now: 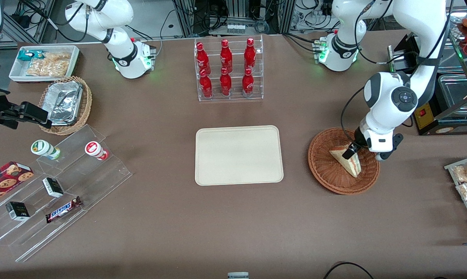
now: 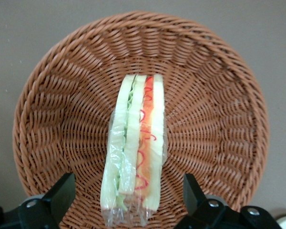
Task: Place sandwich from basket to tray
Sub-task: 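Lower the left gripper and close it on the wrapped sandwich, then lift the sandwich and carry it over the cream tray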
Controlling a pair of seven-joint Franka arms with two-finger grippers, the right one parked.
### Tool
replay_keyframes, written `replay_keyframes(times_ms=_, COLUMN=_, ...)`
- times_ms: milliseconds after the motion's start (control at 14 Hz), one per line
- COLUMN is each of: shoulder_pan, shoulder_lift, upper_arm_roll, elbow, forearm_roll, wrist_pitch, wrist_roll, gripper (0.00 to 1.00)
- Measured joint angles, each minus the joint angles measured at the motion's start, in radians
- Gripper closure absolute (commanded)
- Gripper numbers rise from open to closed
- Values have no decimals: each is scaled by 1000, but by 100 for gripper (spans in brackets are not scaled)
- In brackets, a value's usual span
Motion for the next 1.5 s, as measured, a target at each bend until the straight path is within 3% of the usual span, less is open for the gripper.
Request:
replay_keyframes(times_ms=143, shoulder_pan=0, shoulder_lift=30, upper_arm_roll=0, elbow=0, forearm_roll=0, wrist_pitch=9, wrist_roll=-9, gripper=6)
replay_keyframes(times_ms=214, shoulder_pan=0, shoulder_lift=43, upper_arm_roll=0, elbow=0, forearm_roll=0, wrist_pitch=20, wrist_roll=-11, gripper=53)
replay_keyframes(times_ms=286, shoulder_pan=0, shoulder_lift=53, upper_arm_roll=0, elbow=0, forearm_roll=0, wrist_pitch=30, wrist_roll=-14, gripper=88)
replay_keyframes(times_ms=357, shoulder_pan=0, shoulder_lift=58, upper_arm_roll=0, elbow=0, forearm_roll=0, wrist_pitch=34, wrist_roll=-23, gripper=96)
replay_keyframes(times_ms=643, shoulder_pan=-8, shoulder_lift=58, upper_arm_roll=0, elbow=9, forearm_roll=7, wrist_pitch=34, wrist_roll=-19, gripper=100)
replay_keyframes(times_ms=929, shoulder_pan=-14, shoulder_lift=37, upper_arm_roll=-3, elbow=33, forearm_roll=13, wrist_pitch=24, wrist_roll=162, gripper=97)
replay_keyframes(times_ms=1286, shoulder_pan=-131, shoulder_lift=9, upper_arm_roll=-11, elbow=267, forearm_roll=13, wrist_pitch=-424, wrist_roll=347, gripper=100)
replay_keyframes(times_ms=1500, shoulder_pan=-252, shoulder_lift=23, upper_arm_roll=-16, elbow=350, forearm_roll=13, wrist_pitch=-481, wrist_roll=351, gripper=100)
